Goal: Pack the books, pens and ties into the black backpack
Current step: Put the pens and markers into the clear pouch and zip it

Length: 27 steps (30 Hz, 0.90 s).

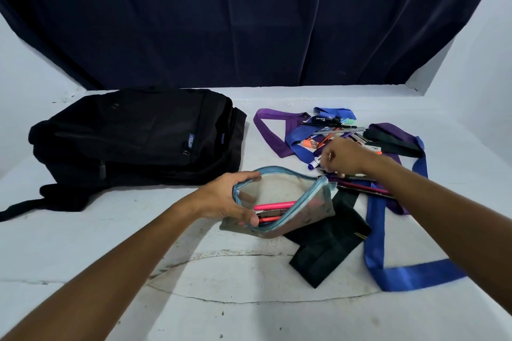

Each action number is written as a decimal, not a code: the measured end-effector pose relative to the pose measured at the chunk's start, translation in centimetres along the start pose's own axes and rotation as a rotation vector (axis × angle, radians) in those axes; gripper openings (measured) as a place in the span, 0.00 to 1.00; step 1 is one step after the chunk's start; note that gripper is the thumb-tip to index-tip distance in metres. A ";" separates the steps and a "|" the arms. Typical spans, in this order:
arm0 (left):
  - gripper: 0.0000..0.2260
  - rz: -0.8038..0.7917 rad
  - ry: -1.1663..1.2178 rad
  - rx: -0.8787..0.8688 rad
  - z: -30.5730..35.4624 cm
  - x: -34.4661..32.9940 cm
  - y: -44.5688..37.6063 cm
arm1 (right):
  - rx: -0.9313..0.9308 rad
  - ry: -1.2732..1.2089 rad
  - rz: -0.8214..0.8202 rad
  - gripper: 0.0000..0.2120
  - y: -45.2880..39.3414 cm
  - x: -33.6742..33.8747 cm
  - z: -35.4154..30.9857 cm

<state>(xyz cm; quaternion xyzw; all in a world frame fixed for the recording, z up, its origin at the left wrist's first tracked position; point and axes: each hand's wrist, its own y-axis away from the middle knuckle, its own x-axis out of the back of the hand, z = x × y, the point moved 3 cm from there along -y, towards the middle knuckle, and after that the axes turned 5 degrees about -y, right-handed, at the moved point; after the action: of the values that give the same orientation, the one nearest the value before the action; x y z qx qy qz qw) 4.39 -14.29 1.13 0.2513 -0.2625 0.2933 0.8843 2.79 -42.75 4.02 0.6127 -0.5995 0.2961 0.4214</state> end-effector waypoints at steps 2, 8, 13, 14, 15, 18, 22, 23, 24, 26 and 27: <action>0.62 0.002 -0.011 -0.009 0.2 0.0 0.0 | -0.080 0.081 -0.072 0.13 0.2 -1.2 2.1; 0.62 0.008 -0.036 -0.030 0.4 0.2 -0.1 | -0.181 0.307 -0.053 0.08 0.9 -2.5 2.5; 0.63 0.002 -0.013 -0.030 0.2 0.0 -0.2 | -0.175 0.390 -0.012 0.11 0.6 -2.9 2.9; 0.63 0.003 -0.013 -0.030 0.2 0.0 -0.2 | -0.180 0.370 -0.019 0.09 0.6 -2.8 3.0; 0.63 0.006 -0.015 -0.029 0.2 0.0 -0.1 | -0.185 0.340 -0.030 0.06 0.5 -2.8 3.2; 0.62 0.009 -0.018 -0.019 0.1 0.1 -0.1 | -0.145 0.165 -0.010 0.10 0.0 -1.6 3.2; 0.61 -0.002 0.006 -0.019 -0.1 0.1 -0.1 | 0.036 -0.101 0.233 0.13 0.3 2.6 -0.8; 0.61 -0.002 0.008 -0.026 -0.1 0.0 -0.1 | 0.083 -0.228 0.324 0.11 0.6 3.6 -2.4; 0.61 -0.002 0.010 -0.029 -0.1 0.0 -0.2 | 0.141 -0.376 0.399 0.09 1.1 4.6 -4.1; 0.62 0.003 0.003 -0.029 0.0 0.0 -0.1 | 0.266 -0.654 0.453 0.05 1.9 5.6 -7.3; 0.63 0.006 -0.003 -0.030 0.0 0.0 -0.1 | 0.309 -0.747 0.426 0.04 2.2 5.7 -8.7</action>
<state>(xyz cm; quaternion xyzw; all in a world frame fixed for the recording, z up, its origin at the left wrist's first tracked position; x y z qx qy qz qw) 4.46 -14.41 1.13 0.2376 -0.2688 0.2917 0.8867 2.48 -37.74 13.40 0.5961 -0.7718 0.2210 0.0098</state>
